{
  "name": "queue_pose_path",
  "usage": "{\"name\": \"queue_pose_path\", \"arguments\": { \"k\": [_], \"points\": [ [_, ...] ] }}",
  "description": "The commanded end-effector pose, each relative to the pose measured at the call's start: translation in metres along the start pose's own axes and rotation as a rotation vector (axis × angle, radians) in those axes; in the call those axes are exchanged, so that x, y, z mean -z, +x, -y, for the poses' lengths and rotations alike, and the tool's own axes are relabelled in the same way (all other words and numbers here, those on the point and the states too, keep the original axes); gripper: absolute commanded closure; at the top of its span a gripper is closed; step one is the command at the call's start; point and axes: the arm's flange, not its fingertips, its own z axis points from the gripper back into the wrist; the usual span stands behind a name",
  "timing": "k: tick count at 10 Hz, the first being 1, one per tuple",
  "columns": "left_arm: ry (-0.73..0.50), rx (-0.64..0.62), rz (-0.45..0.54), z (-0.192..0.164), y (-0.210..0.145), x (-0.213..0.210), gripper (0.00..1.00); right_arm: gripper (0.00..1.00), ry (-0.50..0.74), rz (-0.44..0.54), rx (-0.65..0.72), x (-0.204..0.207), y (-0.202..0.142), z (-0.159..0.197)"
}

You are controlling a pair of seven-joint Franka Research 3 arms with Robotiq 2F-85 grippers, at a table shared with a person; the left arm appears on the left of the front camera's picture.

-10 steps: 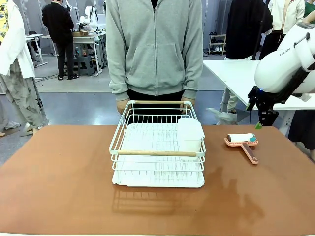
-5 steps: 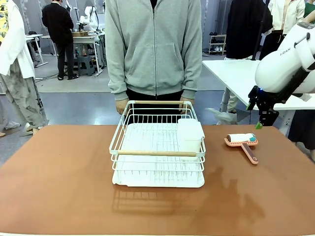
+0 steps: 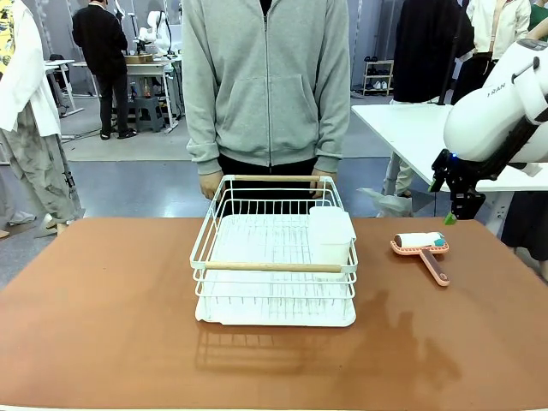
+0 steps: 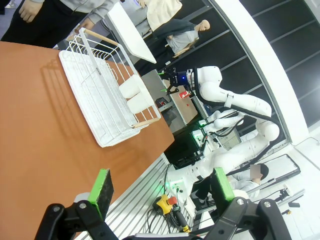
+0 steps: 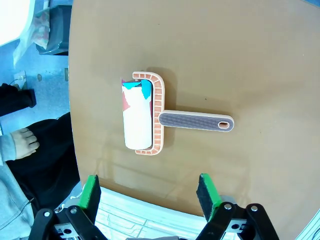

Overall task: Clean the table.
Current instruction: Place the Lint Roller down when the Dish drying rack is positioned in the middle of the table.

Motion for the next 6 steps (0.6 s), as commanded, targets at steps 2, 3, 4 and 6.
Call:
{"name": "queue_pose_path", "arguments": {
  "k": [2,3,4,6],
  "points": [
    [-0.009,0.006,0.004,0.0018,-0.0017,-0.0023,0.00,0.00,0.005,-0.001,-0.002,-0.0023,-0.0015,-0.0001],
    [-0.009,0.006,0.004,0.0018,-0.0017,-0.0023,0.00,0.00,0.005,-0.001,-0.002,-0.0023,-0.0015,-0.0001],
    [-0.009,0.006,0.004,0.0018,-0.0017,-0.0023,0.00,0.00,0.005,-0.001,-0.002,-0.0023,-0.0015,-0.0001],
    [-0.009,0.006,0.004,0.0018,-0.0017,-0.0023,0.00,0.00,0.005,-0.001,-0.002,-0.0023,-0.0015,-0.0001]
  ]
}}
